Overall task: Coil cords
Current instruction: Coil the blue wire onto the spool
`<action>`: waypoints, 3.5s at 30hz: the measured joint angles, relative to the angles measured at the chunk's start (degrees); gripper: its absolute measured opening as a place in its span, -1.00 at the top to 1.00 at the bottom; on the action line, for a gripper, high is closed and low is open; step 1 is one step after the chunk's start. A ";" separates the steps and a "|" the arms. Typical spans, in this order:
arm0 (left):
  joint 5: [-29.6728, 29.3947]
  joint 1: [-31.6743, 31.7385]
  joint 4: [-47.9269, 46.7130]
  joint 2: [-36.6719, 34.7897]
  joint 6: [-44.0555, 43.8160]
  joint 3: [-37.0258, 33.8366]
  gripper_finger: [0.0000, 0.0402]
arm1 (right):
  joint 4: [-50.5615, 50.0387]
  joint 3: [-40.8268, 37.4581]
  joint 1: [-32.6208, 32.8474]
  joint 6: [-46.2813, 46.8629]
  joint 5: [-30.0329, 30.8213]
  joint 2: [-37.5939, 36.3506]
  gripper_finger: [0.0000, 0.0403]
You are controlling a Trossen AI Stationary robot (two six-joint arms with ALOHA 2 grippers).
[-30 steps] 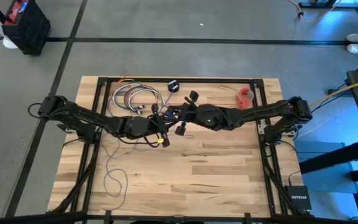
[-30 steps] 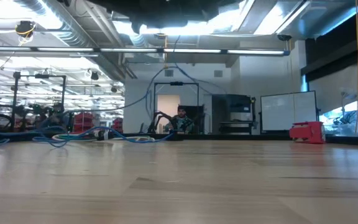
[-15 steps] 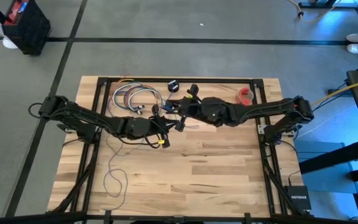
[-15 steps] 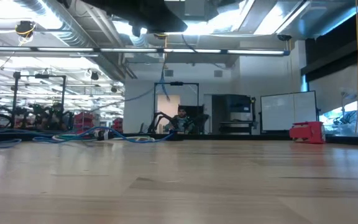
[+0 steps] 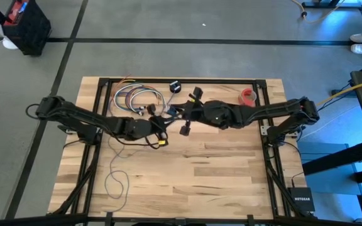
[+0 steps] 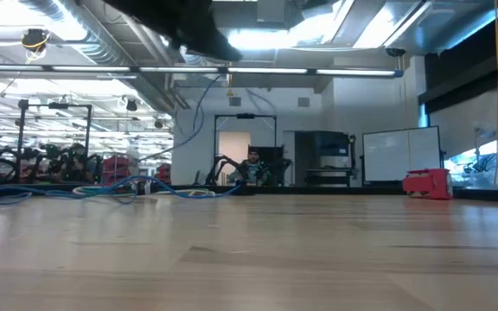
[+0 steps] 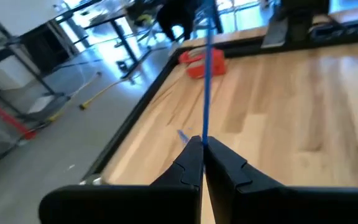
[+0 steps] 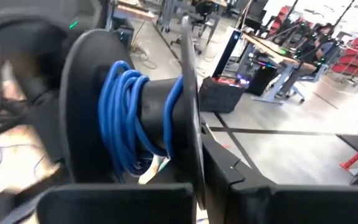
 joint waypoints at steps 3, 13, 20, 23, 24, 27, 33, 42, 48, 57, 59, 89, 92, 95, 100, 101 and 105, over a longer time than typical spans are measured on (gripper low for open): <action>-1.24 0.00 -6.05 -4.26 0.04 -0.02 0.99 | -3.45 0.10 1.39 -0.02 0.09 -0.32 0.96; 2.53 -0.13 -13.52 -18.76 -3.59 -0.07 0.99 | -15.48 0.12 2.35 2.20 4.11 1.36 0.96; 7.61 -0.13 -13.10 -19.43 -7.21 -0.02 0.98 | -15.12 0.10 0.66 1.40 10.92 6.78 0.96; 7.59 -0.09 -12.69 -18.21 -8.78 -0.02 0.98 | -14.24 0.08 -0.33 1.34 13.52 8.95 0.96; 7.59 -0.07 -12.37 -17.75 -9.05 -0.02 0.98 | -13.68 0.08 -0.70 1.33 13.95 9.49 0.96; 7.58 -0.09 -10.49 -15.71 -10.03 0.02 0.98 | -11.94 -0.01 -1.21 1.28 14.29 10.78 0.96; 8.32 -0.13 -5.16 -10.72 -10.52 0.04 0.98 | -10.35 -0.12 -1.40 1.12 17.08 11.61 0.96; 11.83 0.39 1.70 -6.44 -10.45 0.05 0.97 | -7.83 -0.12 -1.37 -0.02 18.61 11.61 0.96; 11.91 0.79 6.42 -2.85 -10.08 0.13 0.97 | -5.32 -0.16 -1.29 -0.41 17.67 11.61 0.96; 11.07 0.96 7.14 0.16 -8.73 0.23 0.97 | -0.44 -0.34 -1.29 -2.20 16.34 11.61 0.96; 11.00 0.96 6.21 0.08 -8.57 0.26 0.97 | 1.12 -0.34 -1.29 -2.25 15.29 11.53 0.96; 9.13 0.85 2.08 0.09 -7.90 0.15 0.97 | 4.28 -0.21 -1.22 -0.58 4.07 -0.79 0.96; 9.12 0.85 0.85 0.07 -8.69 0.15 0.97 | 4.31 -0.21 -1.22 -0.60 3.96 -1.97 0.96; 9.10 0.83 -0.59 0.09 -8.94 0.15 0.97 | 4.33 -0.19 -1.22 -0.81 3.96 -3.12 0.96; 9.07 0.83 -2.85 0.11 -10.02 0.11 0.97 | 4.22 -0.12 -1.22 -1.54 3.96 -4.91 0.96; 9.05 0.83 -3.24 0.09 -10.08 0.11 0.97 | 4.21 -0.12 -1.22 -1.60 3.97 -5.15 0.96; 9.05 0.83 -3.82 0.09 -10.10 0.11 0.97 | 4.13 -0.12 -1.22 -1.72 3.96 -5.30 0.96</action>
